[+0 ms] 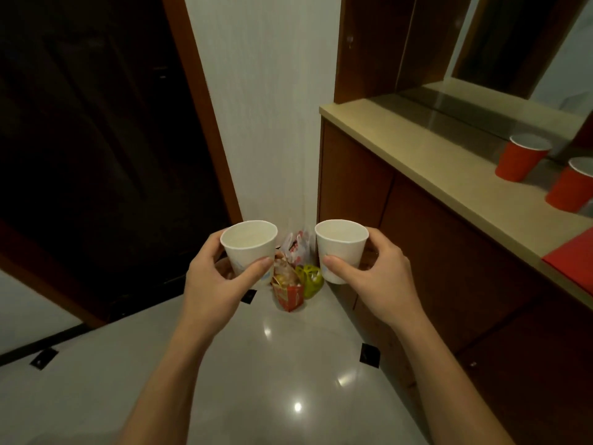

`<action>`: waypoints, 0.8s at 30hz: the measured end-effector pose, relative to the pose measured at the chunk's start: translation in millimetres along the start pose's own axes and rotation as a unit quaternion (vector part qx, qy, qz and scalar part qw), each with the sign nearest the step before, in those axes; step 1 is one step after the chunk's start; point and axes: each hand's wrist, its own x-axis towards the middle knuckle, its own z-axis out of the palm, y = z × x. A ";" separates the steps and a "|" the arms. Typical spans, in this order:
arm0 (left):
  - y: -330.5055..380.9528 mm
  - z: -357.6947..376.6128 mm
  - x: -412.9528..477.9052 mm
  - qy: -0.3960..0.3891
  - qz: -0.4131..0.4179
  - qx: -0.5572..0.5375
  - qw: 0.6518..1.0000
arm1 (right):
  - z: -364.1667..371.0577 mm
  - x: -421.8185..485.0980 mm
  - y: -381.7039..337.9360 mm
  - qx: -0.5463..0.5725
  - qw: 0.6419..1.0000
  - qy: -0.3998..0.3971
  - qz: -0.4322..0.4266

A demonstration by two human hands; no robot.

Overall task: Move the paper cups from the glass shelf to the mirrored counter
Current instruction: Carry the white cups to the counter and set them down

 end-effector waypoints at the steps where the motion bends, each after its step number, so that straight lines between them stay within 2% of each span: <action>1: -4.7 4.4 14.8 -0.002 -0.001 -0.003 1.000 | 2.4 14.0 4.3 -0.005 1.000 0.004 0.003; 7: -43.3 31.2 113.9 -0.035 -0.005 -0.023 0.999 | 21.3 101.0 28.3 -0.011 0.999 0.035 0.014; 14: -81.8 55.9 269.3 -0.096 0.001 -0.065 0.993 | 42.7 226.8 41.5 -0.046 0.993 0.097 0.043; 19: -93.2 89.8 360.5 -0.167 0.014 -0.092 0.982 | 41.0 294.2 47.4 -0.056 0.982 0.169 0.069; 24: -92.7 145.0 412.6 -0.240 0.033 -0.115 0.963 | 14.8 321.8 64.4 -0.079 0.962 0.238 0.106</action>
